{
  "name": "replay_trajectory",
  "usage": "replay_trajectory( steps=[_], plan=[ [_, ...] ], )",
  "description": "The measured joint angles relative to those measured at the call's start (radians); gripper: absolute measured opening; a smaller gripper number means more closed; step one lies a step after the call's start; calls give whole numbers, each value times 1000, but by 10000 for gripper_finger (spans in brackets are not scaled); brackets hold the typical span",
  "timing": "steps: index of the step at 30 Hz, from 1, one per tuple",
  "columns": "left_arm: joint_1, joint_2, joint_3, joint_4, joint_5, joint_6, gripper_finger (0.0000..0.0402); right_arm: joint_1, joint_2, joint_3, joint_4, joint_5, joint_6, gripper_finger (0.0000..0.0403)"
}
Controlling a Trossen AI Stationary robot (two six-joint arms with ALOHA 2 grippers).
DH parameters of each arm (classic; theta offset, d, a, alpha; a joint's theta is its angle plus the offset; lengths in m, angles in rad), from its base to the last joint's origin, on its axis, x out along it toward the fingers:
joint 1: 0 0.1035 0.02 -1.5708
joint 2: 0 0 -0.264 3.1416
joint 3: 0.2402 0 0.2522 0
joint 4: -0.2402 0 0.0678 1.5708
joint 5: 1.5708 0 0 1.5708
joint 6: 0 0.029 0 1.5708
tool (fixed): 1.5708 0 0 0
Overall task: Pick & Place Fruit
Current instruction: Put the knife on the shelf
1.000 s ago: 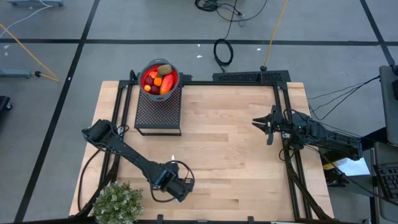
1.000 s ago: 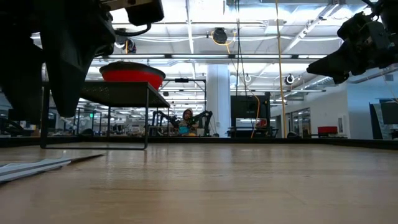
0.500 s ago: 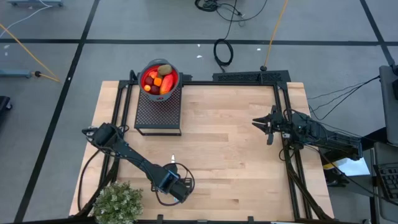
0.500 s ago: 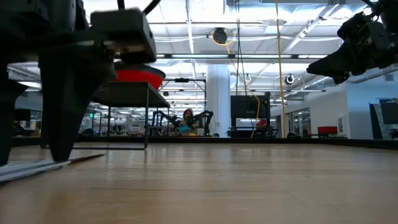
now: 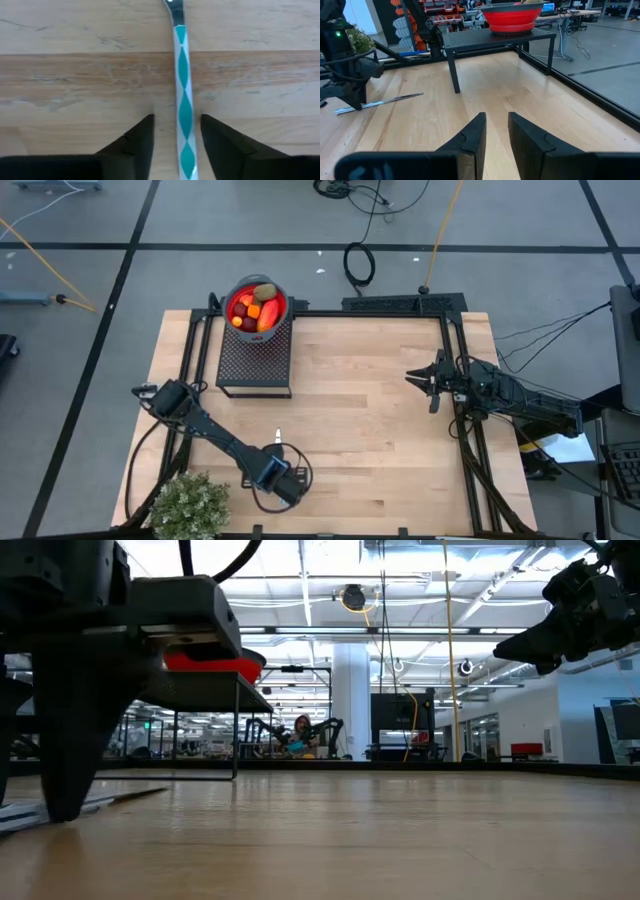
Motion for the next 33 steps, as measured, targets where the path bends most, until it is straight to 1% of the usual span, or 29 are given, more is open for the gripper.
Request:
replay_trajectory(
  steps=[10, 12, 14, 19, 21, 26, 30, 33],
  plan=[
    [-19, 2, 0, -10, -8, 0, 32, 0, 0, 0, 0, 0, -16, 73],
    [-21, 2, 1, -10, -12, -2, 14, 0, 0, 0, 0, 0, -18, 73],
    [-24, 2, 1, -10, -20, -4, 14, 0, 0, 0, 0, 0, -18, 73],
    [-24, 2, 1, -10, -31, 1, 32, 0, 0, 0, 0, 0, -18, 73],
    [-25, 2, 1, -10, -40, 21, 30, 0, 0, 0, 0, 0, -18, 73],
    [-25, -2, 1, -9, -64, 87, 8, 0, 0, 0, 0, 0, -19, 73],
    [-25, -8, -1, -11, -84, 111, 22, 0, 0, 0, 0, 0, -18, 73],
    [-24, -9, -1, -8, -84, 136, 21, 0, 0, 0, -1, 0, -19, 73]
  ],
)
